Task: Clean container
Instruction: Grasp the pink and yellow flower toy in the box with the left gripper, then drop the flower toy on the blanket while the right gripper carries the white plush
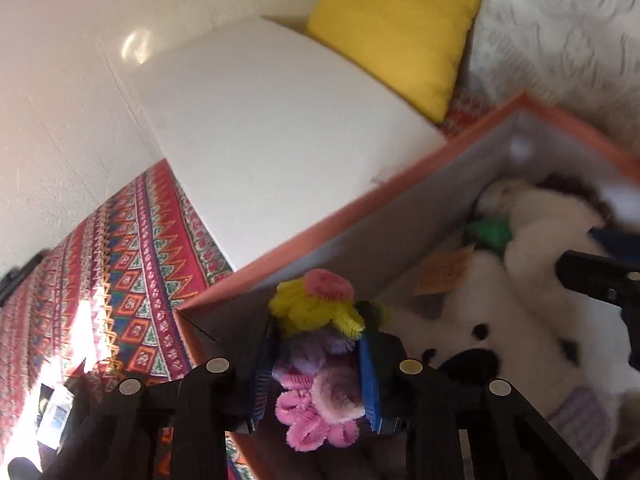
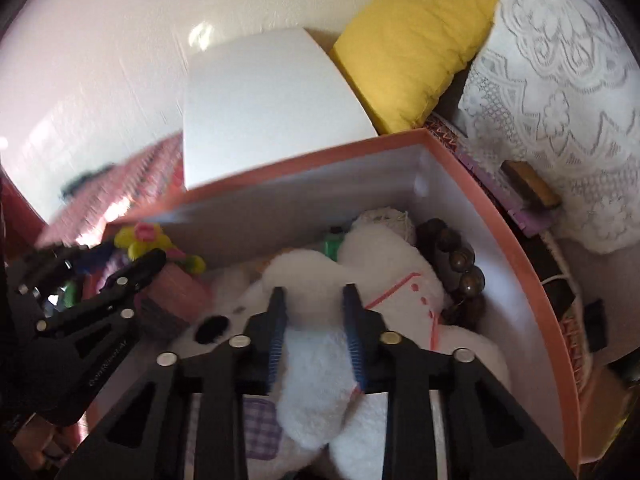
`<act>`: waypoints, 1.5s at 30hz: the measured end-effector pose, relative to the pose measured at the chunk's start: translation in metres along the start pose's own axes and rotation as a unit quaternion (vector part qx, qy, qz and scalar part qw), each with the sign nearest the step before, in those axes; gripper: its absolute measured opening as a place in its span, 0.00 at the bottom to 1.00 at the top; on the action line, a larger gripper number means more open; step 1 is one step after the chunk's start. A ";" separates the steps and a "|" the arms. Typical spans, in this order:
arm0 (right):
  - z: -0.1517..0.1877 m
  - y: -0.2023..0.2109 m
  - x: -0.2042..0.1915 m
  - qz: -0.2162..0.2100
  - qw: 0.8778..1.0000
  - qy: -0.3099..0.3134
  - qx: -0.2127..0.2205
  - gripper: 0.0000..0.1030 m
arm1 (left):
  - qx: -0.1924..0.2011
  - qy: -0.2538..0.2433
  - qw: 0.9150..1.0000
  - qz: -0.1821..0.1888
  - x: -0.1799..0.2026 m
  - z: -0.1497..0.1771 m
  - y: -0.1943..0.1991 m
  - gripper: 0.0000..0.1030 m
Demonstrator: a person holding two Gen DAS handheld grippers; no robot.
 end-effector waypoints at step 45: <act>-0.049 0.169 -0.054 -0.018 0.986 0.022 0.163 0.59 | 0.124 0.100 0.987 -0.011 -0.084 -0.026 0.154 0.29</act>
Point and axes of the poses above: each gripper's, at about its wrist camera, not at the fingertips, and y roughly against the way its jaws point, x to its right, z to its underside, the point moved 4 cm from there along -y, roughly the way its jaws point, and after that the axes turned 12 degrees about x, right-handed, at the moved point
